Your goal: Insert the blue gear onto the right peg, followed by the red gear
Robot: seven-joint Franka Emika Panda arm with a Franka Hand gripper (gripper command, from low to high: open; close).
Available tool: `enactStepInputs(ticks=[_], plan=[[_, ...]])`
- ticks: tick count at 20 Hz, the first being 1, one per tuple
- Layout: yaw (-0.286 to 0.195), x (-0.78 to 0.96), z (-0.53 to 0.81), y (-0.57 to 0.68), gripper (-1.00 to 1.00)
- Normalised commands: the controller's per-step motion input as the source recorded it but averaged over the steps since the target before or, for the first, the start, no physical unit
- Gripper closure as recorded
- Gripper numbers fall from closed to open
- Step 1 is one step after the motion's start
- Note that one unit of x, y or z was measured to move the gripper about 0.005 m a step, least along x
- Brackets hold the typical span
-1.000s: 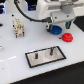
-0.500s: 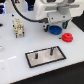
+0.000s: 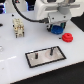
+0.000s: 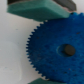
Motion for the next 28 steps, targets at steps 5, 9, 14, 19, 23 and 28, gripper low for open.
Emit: enactStepInputs(ticks=[5,9,14,19,23,28], plan=[[0.000,0.15,0.41,0.02,1.00],[0.000,0.39,0.61,-0.01,1.00],[0.000,0.58,0.57,-0.08,1.00],[0.000,0.77,0.43,-0.17,1.00],[0.000,0.81,0.38,-0.31,1.00],[0.000,0.81,0.34,-0.31,1.00]])
